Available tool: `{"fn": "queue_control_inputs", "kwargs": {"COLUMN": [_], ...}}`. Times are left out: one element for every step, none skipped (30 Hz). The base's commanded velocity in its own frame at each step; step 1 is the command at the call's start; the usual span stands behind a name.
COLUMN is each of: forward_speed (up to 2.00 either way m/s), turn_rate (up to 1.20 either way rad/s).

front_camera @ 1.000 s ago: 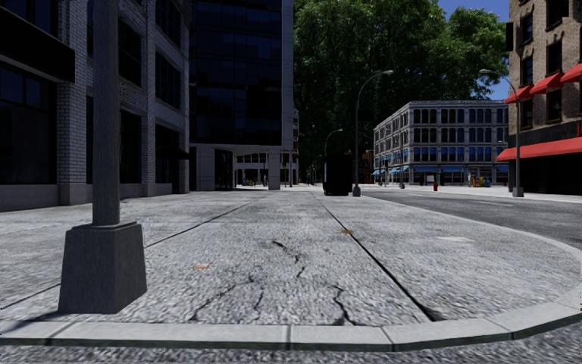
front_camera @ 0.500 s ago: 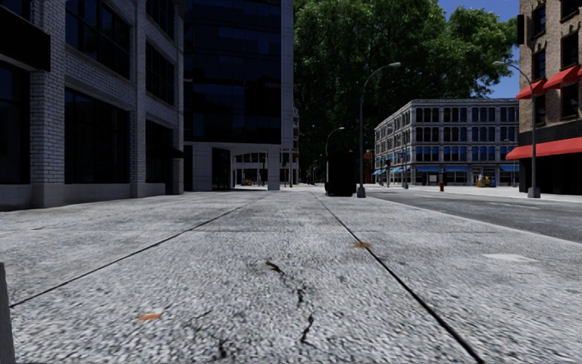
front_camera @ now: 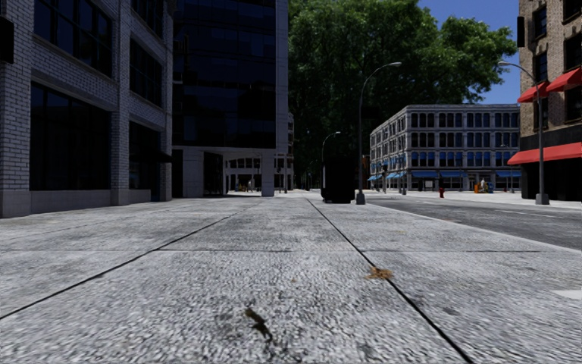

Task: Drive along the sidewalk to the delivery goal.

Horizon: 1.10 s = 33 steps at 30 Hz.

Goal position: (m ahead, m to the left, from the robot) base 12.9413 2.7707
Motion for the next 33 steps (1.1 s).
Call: {"fn": "queue_control_inputs", "kwargs": {"forward_speed": [1.94,1.94,1.94,1.94,1.94,1.94,1.94,1.94,1.94,1.94,1.94,1.94,1.94,1.94,1.94,1.94,1.94,1.94,1.94,1.94,1.94,1.94,1.94,1.94,1.94,1.94,1.94,1.94,1.94,1.94,1.94,1.94,1.94], "turn_rate": [0.00,0.00,0.00,0.00,0.00,0.00,0.00,0.00,0.00,0.00,0.00,0.00,0.00,0.00,0.00,0.00,0.00,0.00,0.00,0.10,0.25,0.44,0.57,0.69,0.69,0.78,0.81,0.83,0.84,0.84,0.84,0.84,0.84]}}
